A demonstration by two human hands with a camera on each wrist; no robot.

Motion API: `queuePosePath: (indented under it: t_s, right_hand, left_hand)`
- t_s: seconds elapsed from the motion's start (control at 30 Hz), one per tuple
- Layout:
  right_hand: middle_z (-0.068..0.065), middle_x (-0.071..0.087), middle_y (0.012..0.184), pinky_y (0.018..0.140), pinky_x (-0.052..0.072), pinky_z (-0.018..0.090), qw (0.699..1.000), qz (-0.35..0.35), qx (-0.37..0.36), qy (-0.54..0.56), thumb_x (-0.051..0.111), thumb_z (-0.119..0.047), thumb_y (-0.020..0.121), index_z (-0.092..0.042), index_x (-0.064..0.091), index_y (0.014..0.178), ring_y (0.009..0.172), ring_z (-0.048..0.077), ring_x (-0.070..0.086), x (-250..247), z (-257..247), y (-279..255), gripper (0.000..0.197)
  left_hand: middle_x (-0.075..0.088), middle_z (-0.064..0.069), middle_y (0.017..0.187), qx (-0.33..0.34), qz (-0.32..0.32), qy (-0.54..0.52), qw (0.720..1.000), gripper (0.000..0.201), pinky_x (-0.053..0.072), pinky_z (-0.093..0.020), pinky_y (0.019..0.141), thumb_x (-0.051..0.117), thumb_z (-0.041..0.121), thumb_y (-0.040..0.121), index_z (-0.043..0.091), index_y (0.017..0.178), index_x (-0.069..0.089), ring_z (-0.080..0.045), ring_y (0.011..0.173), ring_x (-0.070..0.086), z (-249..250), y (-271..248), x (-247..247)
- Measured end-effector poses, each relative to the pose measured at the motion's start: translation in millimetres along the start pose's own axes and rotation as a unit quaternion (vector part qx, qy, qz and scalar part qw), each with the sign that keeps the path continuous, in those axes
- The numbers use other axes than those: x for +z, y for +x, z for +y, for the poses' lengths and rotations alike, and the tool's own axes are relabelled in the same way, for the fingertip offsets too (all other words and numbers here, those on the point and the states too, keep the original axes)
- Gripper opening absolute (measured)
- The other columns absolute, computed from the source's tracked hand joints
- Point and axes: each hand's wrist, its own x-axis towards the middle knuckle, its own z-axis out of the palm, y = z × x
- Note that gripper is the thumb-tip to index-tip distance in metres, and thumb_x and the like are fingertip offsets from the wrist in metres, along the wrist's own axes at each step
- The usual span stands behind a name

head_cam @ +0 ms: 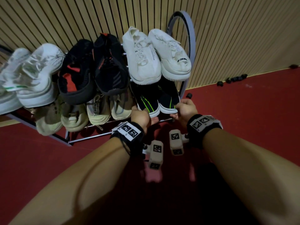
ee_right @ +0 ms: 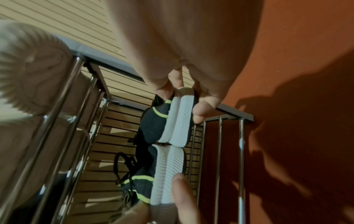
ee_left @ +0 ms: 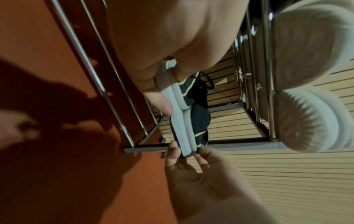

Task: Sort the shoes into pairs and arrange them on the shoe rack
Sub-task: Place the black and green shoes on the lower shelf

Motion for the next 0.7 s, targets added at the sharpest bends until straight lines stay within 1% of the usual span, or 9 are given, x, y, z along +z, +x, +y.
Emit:
queuePosePath:
  t_s: [0.07, 0.17, 0.23, 0.37, 0.43, 0.53, 0.6, 0.67, 0.7]
  right_hand:
    - [0.019, 0.057, 0.100, 0.047, 0.053, 0.029, 1.000, -0.010, 0.010, 0.017, 0.050, -0.001, 0.090, -0.011, 0.050, 0.109, 0.065, 0.024, 0.059, -0.6, 0.3, -0.5, 0.022]
    - [0.017, 0.060, 0.102, 0.054, 0.053, 0.032, 0.999, -0.012, 0.023, 0.044, 0.051, -0.002, 0.091, -0.012, 0.052, 0.117, 0.068, 0.023, 0.061, -1.2, 1.0, -0.1, 0.028]
    - [0.016, 0.061, 0.101, 0.056, 0.053, 0.032, 0.998, -0.013, 0.025, 0.054, 0.053, -0.004, 0.092, -0.012, 0.053, 0.117, 0.069, 0.022, 0.061, -1.4, 2.0, 0.6, 0.027]
    - [0.014, 0.061, 0.105, 0.062, 0.053, 0.033, 0.996, -0.031, 0.038, 0.075, 0.056, -0.008, 0.094, -0.013, 0.054, 0.114, 0.082, 0.025, 0.062, -3.6, 1.5, -0.6, 0.021]
    - [0.012, 0.061, 0.110, 0.063, 0.054, 0.032, 0.995, -0.035, 0.053, 0.077, 0.057, -0.012, 0.094, -0.012, 0.055, 0.121, 0.092, 0.026, 0.061, -4.3, -1.0, -2.1, 0.027]
    - [0.010, 0.059, 0.116, 0.056, 0.055, 0.027, 0.994, -0.061, 0.063, 0.069, 0.056, -0.014, 0.093, -0.010, 0.056, 0.126, 0.102, 0.025, 0.058, -5.1, -6.0, -6.6, 0.033]
    - [0.009, 0.056, 0.111, 0.065, 0.057, 0.030, 0.993, -0.070, 0.065, 0.065, 0.054, -0.012, 0.094, -0.009, 0.058, 0.117, 0.098, 0.024, 0.058, -5.2, -7.6, -10.4, 0.024]
    - [0.009, 0.055, 0.108, 0.075, 0.057, 0.034, 0.992, -0.067, 0.079, 0.073, 0.054, -0.012, 0.094, -0.011, 0.058, 0.097, 0.105, 0.030, 0.060, -7.1, -10.5, -18.8, 0.005]
    - [0.009, 0.054, 0.108, 0.076, 0.057, 0.036, 0.991, -0.067, 0.085, 0.074, 0.055, -0.012, 0.093, -0.011, 0.057, 0.091, 0.109, 0.033, 0.060, -9.1, -11.8, -23.0, 0.003]
  left_hand:
    - [0.060, -0.014, 0.120, 0.000, 0.011, -0.012, 1.000, 0.025, 0.054, -0.029, 0.044, 0.049, 0.003, 0.097, 0.018, 0.116, 0.042, -0.021, 0.056, 0.068, -1.5, -0.7, 1.6]
    - [0.060, -0.015, 0.119, -0.003, 0.019, -0.023, 1.000, 0.031, 0.053, -0.028, 0.043, 0.045, 0.001, 0.098, 0.014, 0.126, 0.041, -0.016, 0.041, 0.065, -2.5, 0.8, 2.9]
    - [0.060, -0.014, 0.117, 0.002, 0.025, -0.023, 0.999, 0.033, 0.053, -0.027, 0.043, 0.044, 0.001, 0.098, 0.014, 0.128, 0.041, -0.017, 0.042, 0.065, -3.3, 0.4, 3.5]
    - [0.060, -0.012, 0.114, 0.014, 0.019, -0.024, 0.999, 0.029, 0.057, -0.031, 0.046, 0.044, 0.004, 0.099, 0.018, 0.125, 0.043, -0.024, 0.063, 0.065, -4.3, -3.8, 4.6]
    - [0.061, -0.011, 0.109, 0.018, 0.012, -0.023, 1.000, 0.027, 0.058, -0.033, 0.048, 0.042, 0.005, 0.100, 0.017, 0.124, 0.042, -0.026, 0.062, 0.065, -5.1, -5.3, 3.6]
    - [0.059, -0.012, 0.112, 0.013, 0.010, -0.030, 0.999, 0.025, 0.059, -0.034, 0.051, 0.041, 0.006, 0.101, 0.018, 0.123, 0.041, -0.028, 0.057, 0.067, -6.4, -5.8, 2.2]
    - [0.059, -0.013, 0.112, 0.018, 0.015, -0.036, 0.999, 0.029, 0.060, -0.034, 0.052, 0.042, 0.007, 0.101, 0.014, 0.129, 0.041, -0.023, 0.052, 0.068, -8.0, -7.0, 1.3]
    - [0.060, -0.013, 0.114, 0.021, 0.015, -0.043, 0.999, 0.033, 0.060, -0.032, 0.053, 0.042, 0.010, 0.102, 0.014, 0.134, 0.040, -0.023, 0.058, 0.068, -11.4, -12.8, 1.5]
    - [0.060, -0.012, 0.116, 0.019, 0.014, -0.042, 0.999, 0.035, 0.060, -0.031, 0.053, 0.041, 0.012, 0.102, 0.015, 0.137, 0.038, -0.023, 0.063, 0.067, -14.1, -16.4, 2.2]
